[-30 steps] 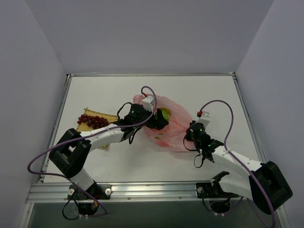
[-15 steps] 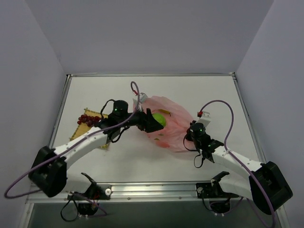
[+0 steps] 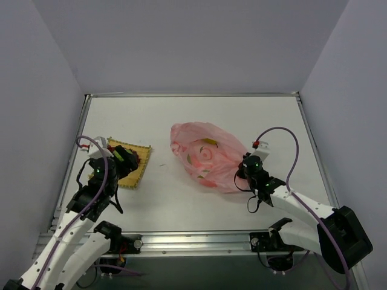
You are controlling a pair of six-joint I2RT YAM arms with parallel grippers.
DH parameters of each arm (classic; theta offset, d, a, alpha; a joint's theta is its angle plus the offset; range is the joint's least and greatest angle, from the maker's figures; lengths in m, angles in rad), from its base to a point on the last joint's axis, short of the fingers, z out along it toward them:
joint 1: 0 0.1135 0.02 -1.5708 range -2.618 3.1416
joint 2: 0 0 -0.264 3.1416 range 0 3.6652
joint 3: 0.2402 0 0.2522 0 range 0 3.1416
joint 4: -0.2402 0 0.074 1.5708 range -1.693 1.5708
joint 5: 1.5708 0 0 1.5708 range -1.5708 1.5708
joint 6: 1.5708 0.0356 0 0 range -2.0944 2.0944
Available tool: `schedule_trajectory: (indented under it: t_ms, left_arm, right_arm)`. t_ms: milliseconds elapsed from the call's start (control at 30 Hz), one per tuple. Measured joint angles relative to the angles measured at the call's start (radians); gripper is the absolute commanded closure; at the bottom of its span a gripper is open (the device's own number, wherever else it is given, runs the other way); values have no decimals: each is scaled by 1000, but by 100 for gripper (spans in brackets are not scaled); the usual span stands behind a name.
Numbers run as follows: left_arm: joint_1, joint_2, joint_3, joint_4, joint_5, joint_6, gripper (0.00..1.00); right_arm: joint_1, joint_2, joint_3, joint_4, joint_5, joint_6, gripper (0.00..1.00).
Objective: Take the fake fruits out of the plastic bag
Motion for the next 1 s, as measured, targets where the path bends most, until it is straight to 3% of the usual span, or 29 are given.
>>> schedule_trajectory:
  t_ms: [100, 233, 533, 700, 1000]
  left_arm:
    - [69, -5, -103, -52, -112, -53, 71]
    - [159, 120, -150, -63, -175, -86, 71]
    - [364, 359, -138, 48, -166, -114, 70]
    - [468, 475, -109, 117, -122, -112, 57]
    - [479, 585, -101, 186, -42, -108, 41]
  right_arm:
    - [0, -2, 0, 0, -1, 0, 100]
    - [0, -14, 0, 0, -9, 0, 100]
    - [0, -22, 0, 0, -26, -2, 100]
    - [0, -30, 0, -1, -34, -2, 100]
    - [0, -38, 0, -1, -35, -1, 100]
